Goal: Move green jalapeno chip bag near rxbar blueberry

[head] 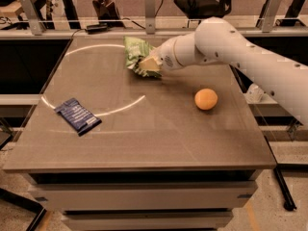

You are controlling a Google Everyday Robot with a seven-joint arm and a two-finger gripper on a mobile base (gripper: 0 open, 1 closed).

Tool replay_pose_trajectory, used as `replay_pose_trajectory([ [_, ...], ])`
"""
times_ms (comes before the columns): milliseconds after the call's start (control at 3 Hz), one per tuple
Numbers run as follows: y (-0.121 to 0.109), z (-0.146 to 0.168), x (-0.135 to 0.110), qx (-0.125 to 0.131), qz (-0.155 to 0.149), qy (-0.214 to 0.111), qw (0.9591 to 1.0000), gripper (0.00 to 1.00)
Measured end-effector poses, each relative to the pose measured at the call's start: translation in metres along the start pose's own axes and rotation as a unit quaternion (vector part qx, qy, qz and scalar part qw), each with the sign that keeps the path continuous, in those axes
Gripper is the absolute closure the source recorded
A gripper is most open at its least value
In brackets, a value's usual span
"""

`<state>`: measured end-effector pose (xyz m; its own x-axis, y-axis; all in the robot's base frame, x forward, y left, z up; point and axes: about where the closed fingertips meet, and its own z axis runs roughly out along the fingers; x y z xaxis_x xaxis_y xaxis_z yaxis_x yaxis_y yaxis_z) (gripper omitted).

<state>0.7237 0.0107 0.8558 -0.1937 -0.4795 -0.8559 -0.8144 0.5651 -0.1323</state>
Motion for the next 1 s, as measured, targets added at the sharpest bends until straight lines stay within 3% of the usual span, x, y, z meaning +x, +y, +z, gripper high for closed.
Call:
replay_pose_trajectory([
  [333, 0.01, -0.013, -0.021, -0.077, -0.009, -0.054, 0.9955, 1.0],
  [667, 0.042, -0.033, -0.043, -0.15, -0.052, -0.064, 0.9852, 1.0],
  [1000, 0.076, -0.053, -0.058, -0.211, -0.107, -0.037, 0.9709, 1.0],
])
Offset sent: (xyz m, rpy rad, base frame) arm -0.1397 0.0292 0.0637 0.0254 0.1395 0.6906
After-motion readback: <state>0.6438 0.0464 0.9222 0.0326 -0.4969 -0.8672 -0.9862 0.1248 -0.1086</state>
